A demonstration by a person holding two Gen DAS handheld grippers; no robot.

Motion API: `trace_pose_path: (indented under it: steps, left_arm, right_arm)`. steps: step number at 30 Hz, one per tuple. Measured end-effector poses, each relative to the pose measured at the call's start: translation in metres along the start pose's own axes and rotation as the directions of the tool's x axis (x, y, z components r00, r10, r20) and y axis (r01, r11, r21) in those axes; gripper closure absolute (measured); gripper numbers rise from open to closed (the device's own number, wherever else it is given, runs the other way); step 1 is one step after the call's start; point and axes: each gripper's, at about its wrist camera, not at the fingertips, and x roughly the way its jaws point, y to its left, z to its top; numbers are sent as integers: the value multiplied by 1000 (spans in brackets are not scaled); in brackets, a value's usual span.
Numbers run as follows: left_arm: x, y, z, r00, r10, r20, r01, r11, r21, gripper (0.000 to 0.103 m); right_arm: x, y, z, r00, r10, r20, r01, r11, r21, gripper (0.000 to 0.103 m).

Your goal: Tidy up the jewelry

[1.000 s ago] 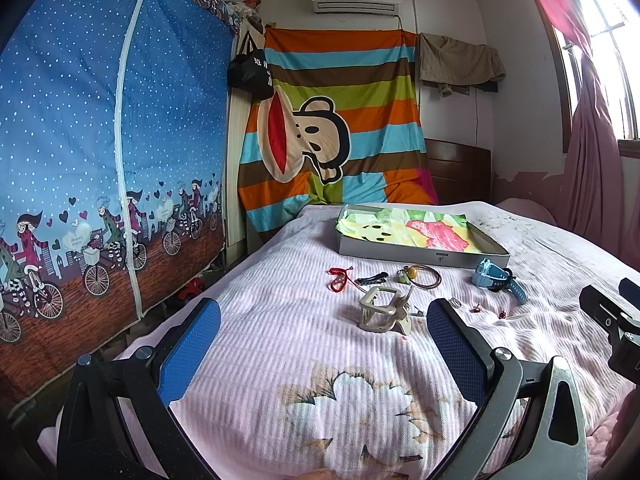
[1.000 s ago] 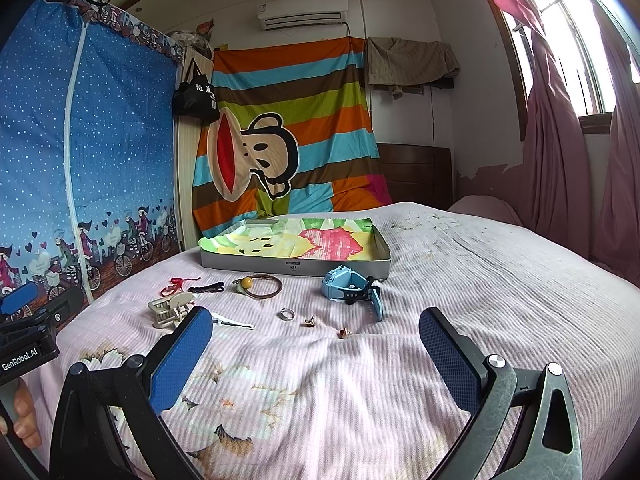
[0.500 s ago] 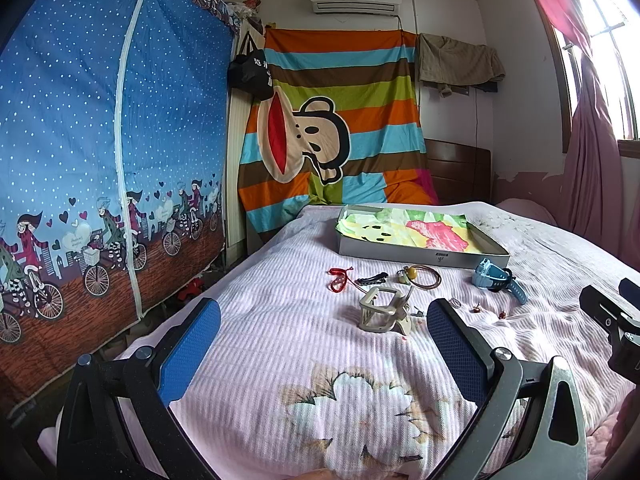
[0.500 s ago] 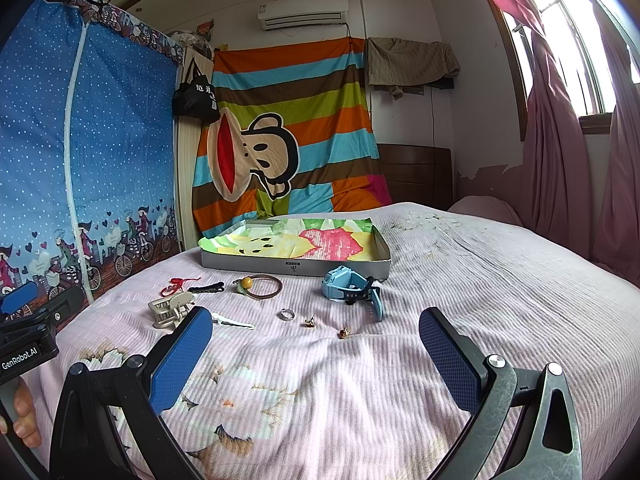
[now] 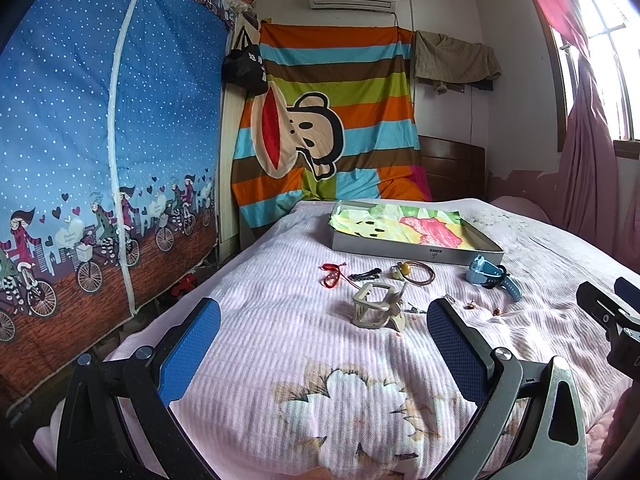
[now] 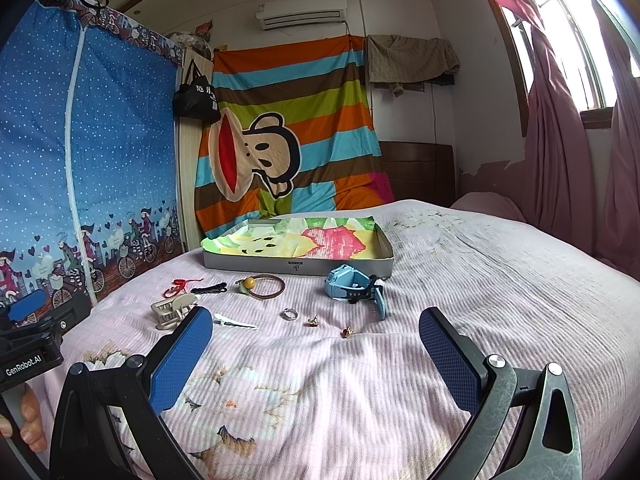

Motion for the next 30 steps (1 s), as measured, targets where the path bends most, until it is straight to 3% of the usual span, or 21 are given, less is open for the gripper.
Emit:
trace_pose_path:
  steps: [5,11,18,23,27,30]
  left_arm:
    - [10,-1,2,998,-38,-52,37,999,-7,2]
    - [33,-7,11,991,-67,-112,70,997,19,2]
    - [73,-14,16,972,-121,-202,132,990,39,2]
    - [102,-14,11,951,-146,-274,162,986,35,2]
    - [119,-17,7,936,-163,-312,185,982,43,2]
    - [131,-21,2,922,-186,-338,214,976,47,2]
  right_arm:
    - [8,0,13,996,69,-61,-70,997,-14,0]
    - [32,-17,31,974,150,-172,-143,988,49,0]
    - [87,-49,41,907,266,-328,-209,958,199,0]
    - [123,-60,32,871,283,-402,-209,953,218,0]
    - [146,-57,19,846,289,-448,-223,955,197,14]
    - [159,-53,13,842,274,-464,-224,961,160,20]
